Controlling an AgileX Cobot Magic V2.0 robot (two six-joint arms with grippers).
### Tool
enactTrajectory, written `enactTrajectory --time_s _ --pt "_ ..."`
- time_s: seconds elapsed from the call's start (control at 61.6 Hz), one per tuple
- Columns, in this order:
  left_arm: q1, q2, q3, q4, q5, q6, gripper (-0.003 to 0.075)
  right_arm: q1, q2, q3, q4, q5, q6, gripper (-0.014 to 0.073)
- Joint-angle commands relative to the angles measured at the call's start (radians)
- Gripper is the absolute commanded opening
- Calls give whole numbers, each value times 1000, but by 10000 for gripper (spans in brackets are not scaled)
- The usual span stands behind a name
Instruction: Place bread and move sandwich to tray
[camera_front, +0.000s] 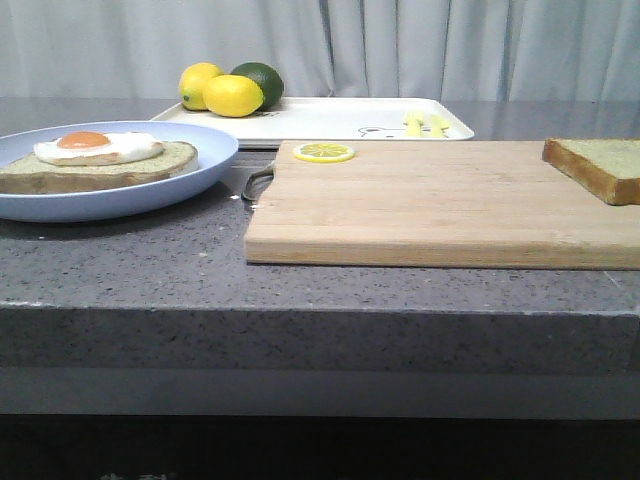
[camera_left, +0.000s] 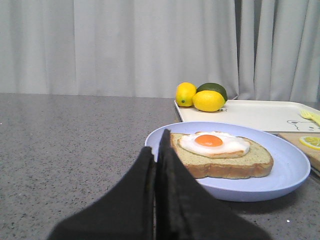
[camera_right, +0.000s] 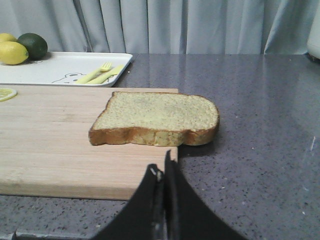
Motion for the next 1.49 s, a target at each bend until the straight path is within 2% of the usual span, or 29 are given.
enactTrajectory --time_s 0.0,0.811,0.973,1.087,1.217,1.476 --pt "3 -20 6 -8 -79 -9 -18 -7 -24 -4 -2 -78 -6 -119" --pt "3 -20 4 -11 -103 -9 -18 -7 -24 -6 -3 -99 -6 -119" --pt "3 -20 -78 -10 -85 -9 -18 -7 -23 -90 -3 -58 -6 -119" --pt "3 -10 -197 -10 10 -9 -18 -7 -19 -192 -4 12 -6 -119" --pt "3 45 -370 -10 191 -9 -18 -7 21 -325 -20 110 -6 -119" --pt "3 244 -683 -10 506 -9 -18 -7 222 -583 -25 340 -6 -119"
